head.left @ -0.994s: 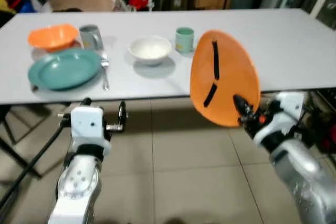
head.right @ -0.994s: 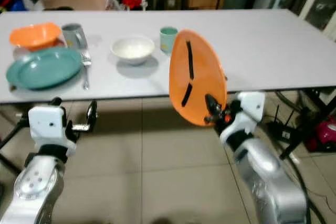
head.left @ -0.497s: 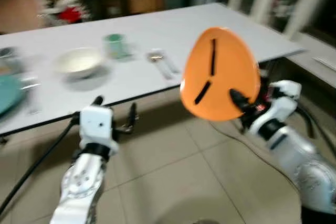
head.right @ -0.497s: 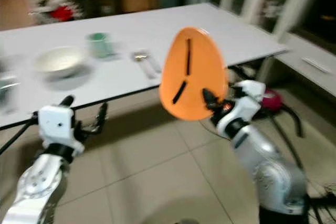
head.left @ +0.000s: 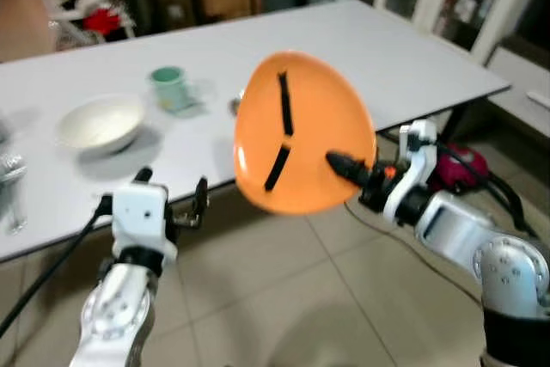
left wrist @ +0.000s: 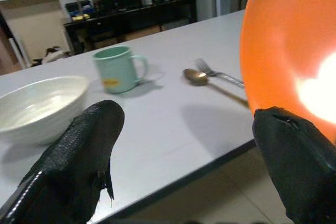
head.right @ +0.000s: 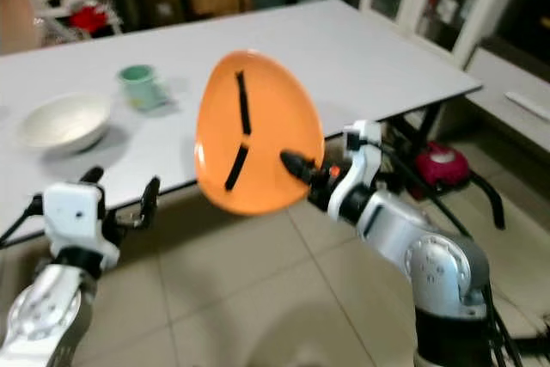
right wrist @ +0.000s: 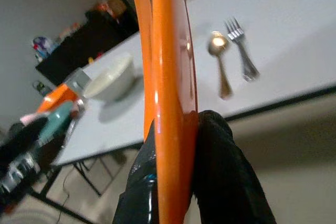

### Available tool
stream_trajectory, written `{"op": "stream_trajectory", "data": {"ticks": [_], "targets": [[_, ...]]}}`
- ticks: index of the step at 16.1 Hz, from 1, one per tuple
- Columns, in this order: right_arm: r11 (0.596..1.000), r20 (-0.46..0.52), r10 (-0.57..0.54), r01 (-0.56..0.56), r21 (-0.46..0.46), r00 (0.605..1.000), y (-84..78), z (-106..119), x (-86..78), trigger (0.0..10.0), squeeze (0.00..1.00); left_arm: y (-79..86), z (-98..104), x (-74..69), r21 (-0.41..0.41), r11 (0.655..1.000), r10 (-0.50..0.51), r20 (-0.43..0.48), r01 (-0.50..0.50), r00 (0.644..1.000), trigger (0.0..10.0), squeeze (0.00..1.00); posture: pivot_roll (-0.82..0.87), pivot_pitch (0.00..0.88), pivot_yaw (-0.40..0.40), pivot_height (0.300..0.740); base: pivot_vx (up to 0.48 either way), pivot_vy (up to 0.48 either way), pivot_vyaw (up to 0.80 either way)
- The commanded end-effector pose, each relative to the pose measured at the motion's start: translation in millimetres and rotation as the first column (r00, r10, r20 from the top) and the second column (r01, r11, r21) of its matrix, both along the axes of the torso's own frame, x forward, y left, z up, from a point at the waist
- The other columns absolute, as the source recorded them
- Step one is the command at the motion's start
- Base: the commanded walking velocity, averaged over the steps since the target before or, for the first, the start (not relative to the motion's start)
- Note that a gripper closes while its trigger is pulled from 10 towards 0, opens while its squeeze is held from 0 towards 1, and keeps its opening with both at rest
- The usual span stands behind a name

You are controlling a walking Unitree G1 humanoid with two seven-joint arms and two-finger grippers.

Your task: Setting the table

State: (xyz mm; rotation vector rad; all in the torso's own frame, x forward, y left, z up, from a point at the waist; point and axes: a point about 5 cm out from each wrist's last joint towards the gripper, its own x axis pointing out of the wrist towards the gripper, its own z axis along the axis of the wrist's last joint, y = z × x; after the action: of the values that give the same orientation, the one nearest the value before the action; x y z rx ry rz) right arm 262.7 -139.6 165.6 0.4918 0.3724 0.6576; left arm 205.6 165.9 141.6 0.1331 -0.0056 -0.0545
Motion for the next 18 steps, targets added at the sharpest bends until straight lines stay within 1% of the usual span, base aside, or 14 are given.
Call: {"op": "stream_trajectory", "data": {"ticks": [1, 3, 4, 5, 8, 11, 12, 15, 17, 18], "targets": [[0.999, 0.033, 0.043, -0.043, 0.014, 0.999, 6.1, 8.4, -1.8, 10.0, 0.0, 0.2, 3.8, -2.4, 0.003, 1.0, 0.0, 0.01, 0.0, 1.0, 10.0, 0.0, -0.11, 0.022, 0.036, 0.74, 0.398, 0.0, 0.8], [0.998, 0.023, 0.058, -0.059, 0.017, 0.998, 7.5, 7.9, -2.6, 10.0, 0.0, 2.1, 4.4, -4.3, 0.006, 1.0, 0.007, 0.008, -0.007, 1.0, 10.0, 0.0, -0.11, 0.022, 0.036, 0.74, 0.396, 0.0, 0.8], [0.998, -0.023, 0.044, -0.043, 0.041, 0.999, 8.7, 2.6, -3.1, 10.0, 0.0, 8.9, 6.1, -9.3, 0.017, 0.999, 0.027, 0.004, -0.027, 1.0, 10.0, 0.0, -0.1, 0.024, 0.043, 0.74, 0.39, 0.0, 0.0], [0.998, -0.063, 0.047, -0.043, 0.052, 0.997, 7.6, -2.3, -5.8, 10.0, 0.0, 11.4, 5.8, -13.2, 0.021, 0.999, 0.031, -0.003, -0.031, 1.0, 10.0, 0.0, -0.11, 0.024, 0.049, 0.74, 0.375, 0.0, 0.0], [0.987, -0.126, 0.134, -0.12, 0.112, 0.983, 5.6, -7.0, -17.0, 10.0, 0.0, 5.7, 4.2, -20.1, 0.01, 1.0, -0.011, -0.018, 0.011, 1.0, 10.0, 0.0, -0.1, 0.024, 0.056, 0.74, 0.354, 0.0, 0.0], [0.976, -0.162, 0.186, -0.164, 0.143, 0.969, 1.7, -9.8, -24.7, 10.0, 0.0, 5.4, 3.4, -25.4, 0.005, 1.0, -0.017, -0.031, 0.017, 0.999, 10.0, 0.0, -0.09, 0.02, 0.058, 0.74, 0.0, 0.0, 0.0], [0.972, -0.192, 0.2, -0.169, 0.165, 0.961, 0.8, -11.6, -27.6, 10.0, 0.0, 6.8, 3.4, -27.2, 0.005, 1.0, -0.019, -0.032, 0.019, 0.999, 10.0, 0.0, -0.09, 0.019, 0.06, 0.74, 0.0, 0.0, 0.0], [0.978, -0.225, 0.173, -0.14, 0.155, 0.959, 2.7, -16.1, -22.7, 10.0, 0.0, 5.7, 4.8, -25.3, -0.014, 0.998, -0.062, -0.032, 0.062, 0.998, 10.0, 0.0, -0.09, 0.018, 0.068, 0.74, 0.0, 0.0, 0.0], [0.983, -0.293, 0.129, -0.084, 0.163, 0.947, 11.0, -23.5, -8.5, 10.0, 0.0, 0.6, 3.0, -22.3, -0.057, 0.983, -0.18, -0.072, 0.176, 0.981, 10.0, 0.0, -0.08, 0.017, 0.074, 0.74, 0.0, 0.0, 0.0], [0.983, -0.311, 0.122, -0.072, 0.168, 0.943, 13.3, -25.7, -5.3, 10.0, 0.0, -1.1, 1.9, -22.4, -0.059, 0.976, -0.213, -0.086, 0.208, 0.973, 10.0, 0.0, -0.08, 0.017, 0.074, 0.74, 0.0, 0.0, 0.0]]}}
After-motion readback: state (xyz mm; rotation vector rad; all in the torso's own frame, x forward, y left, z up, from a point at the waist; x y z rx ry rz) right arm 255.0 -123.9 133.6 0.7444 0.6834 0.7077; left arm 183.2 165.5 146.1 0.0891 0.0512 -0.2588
